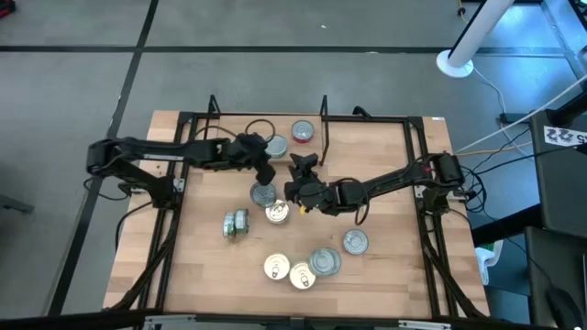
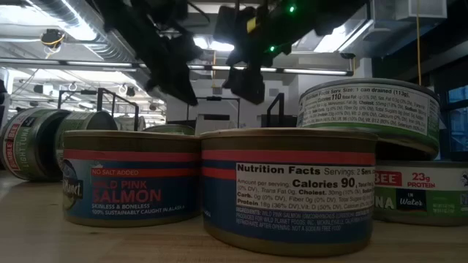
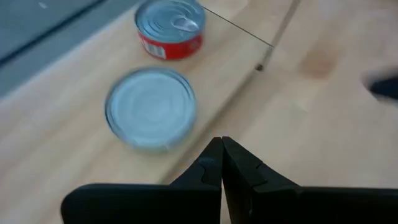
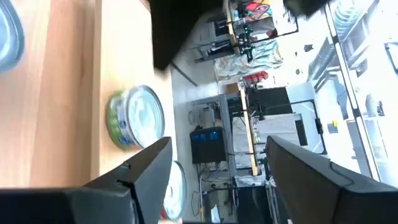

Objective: Stack canned seafood by type on shelf
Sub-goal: Stack the green white tuna can on top of the other green white tuna can on the shelf

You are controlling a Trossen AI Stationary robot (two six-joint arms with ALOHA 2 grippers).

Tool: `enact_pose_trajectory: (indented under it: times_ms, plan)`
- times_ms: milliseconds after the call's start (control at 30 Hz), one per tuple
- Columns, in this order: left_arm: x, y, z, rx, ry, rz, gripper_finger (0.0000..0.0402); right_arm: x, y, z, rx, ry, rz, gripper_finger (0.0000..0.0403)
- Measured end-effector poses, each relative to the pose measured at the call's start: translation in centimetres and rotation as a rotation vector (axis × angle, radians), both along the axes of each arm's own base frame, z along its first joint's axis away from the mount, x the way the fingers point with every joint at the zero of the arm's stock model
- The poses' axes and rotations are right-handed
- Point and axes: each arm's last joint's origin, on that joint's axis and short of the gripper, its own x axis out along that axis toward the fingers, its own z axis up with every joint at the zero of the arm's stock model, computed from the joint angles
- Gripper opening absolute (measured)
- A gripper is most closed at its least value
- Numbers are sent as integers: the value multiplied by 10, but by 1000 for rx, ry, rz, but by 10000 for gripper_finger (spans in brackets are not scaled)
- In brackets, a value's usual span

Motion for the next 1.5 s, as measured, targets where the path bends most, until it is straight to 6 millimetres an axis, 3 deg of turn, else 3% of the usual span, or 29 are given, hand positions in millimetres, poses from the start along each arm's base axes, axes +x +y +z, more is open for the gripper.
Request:
enact_pose_trajectory:
  times_ms: [167, 333, 633, 767, 967, 1300, 1500]
  plan:
    - [-30, -35, 22, -193, -22, -50, 0, -17, -2, 22, 57, -20, -22, 260]
    - [-66, -74, 29, -374, 54, -26, 0, -39, -6, 39, 112, 3, -49, 260]
    - [-92, -127, 24, -555, 163, 37, 0, -110, -21, 77, 496, -28, -109, 259]
    - [-96, -139, 22, -675, 222, 44, 0, -143, -29, 91, 658, -24, -160, 259]
    - [-100, -149, 22, -773, 294, -30, 15, -176, -30, 112, 717, -68, -153, 259]
    - [-100, -147, 10, -801, 381, 251, 143, -205, -32, 130, 751, -130, -110, 259]
    - [-93, -151, 2, -765, 419, 243, 170, -209, -33, 131, 749, -115, -117, 259]
